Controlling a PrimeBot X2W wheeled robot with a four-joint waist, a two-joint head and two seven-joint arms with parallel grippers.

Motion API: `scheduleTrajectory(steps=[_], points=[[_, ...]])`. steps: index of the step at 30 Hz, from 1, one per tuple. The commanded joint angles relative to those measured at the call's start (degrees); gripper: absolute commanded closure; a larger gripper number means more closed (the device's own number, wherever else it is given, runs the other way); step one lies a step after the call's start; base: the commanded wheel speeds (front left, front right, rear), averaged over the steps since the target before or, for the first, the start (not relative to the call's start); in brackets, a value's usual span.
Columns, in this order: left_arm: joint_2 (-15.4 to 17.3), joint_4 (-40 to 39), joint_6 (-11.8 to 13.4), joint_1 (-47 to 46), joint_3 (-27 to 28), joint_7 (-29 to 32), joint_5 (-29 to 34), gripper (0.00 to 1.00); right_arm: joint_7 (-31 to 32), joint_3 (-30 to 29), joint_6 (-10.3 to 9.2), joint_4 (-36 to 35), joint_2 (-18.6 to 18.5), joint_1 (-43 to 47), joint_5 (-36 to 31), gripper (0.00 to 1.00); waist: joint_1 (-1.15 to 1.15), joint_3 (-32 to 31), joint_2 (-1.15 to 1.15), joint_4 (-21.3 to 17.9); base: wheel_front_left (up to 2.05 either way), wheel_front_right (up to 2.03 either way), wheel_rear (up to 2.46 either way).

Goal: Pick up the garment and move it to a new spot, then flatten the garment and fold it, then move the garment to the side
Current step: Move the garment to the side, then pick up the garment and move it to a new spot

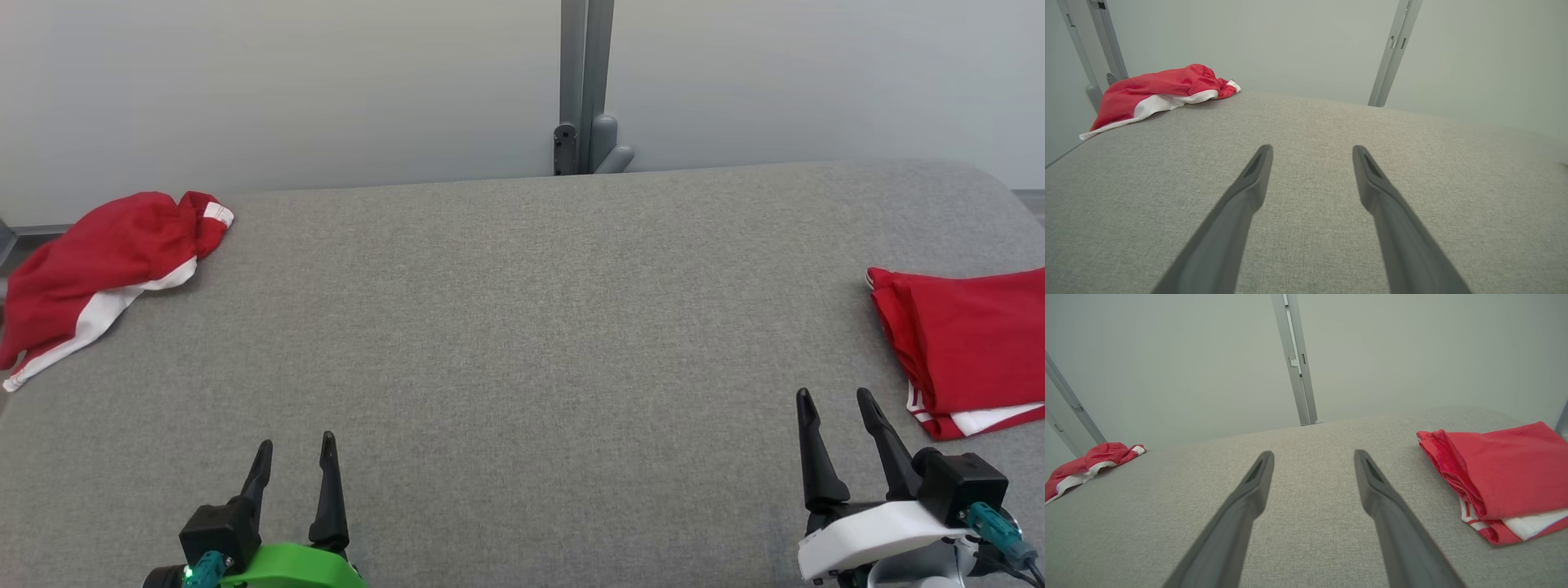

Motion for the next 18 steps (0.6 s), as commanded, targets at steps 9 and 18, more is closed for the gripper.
scheduleTrajectory(steps=[9, 18], points=[[-0.66, 0.22, -0.91, -0.79, 0.45, -0.14, 1.35, 0.00, 0.26, 0.14, -0.03, 0.61, -0.07, -0.10, 0.39, 0.00, 0.00, -0.06, 0.69, -0.10, 0.00, 0.00, 0.00], [-1.14, -0.03, -1.53, -1.16, 0.78, -0.14, 2.10, 0.00, 0.69, 0.03, -0.03, 0.86, -0.06, 0.00, 0.60, 0.00, 0.00, 0.01, 0.69, 0.71, 0.00, 0.00, 0.00]])
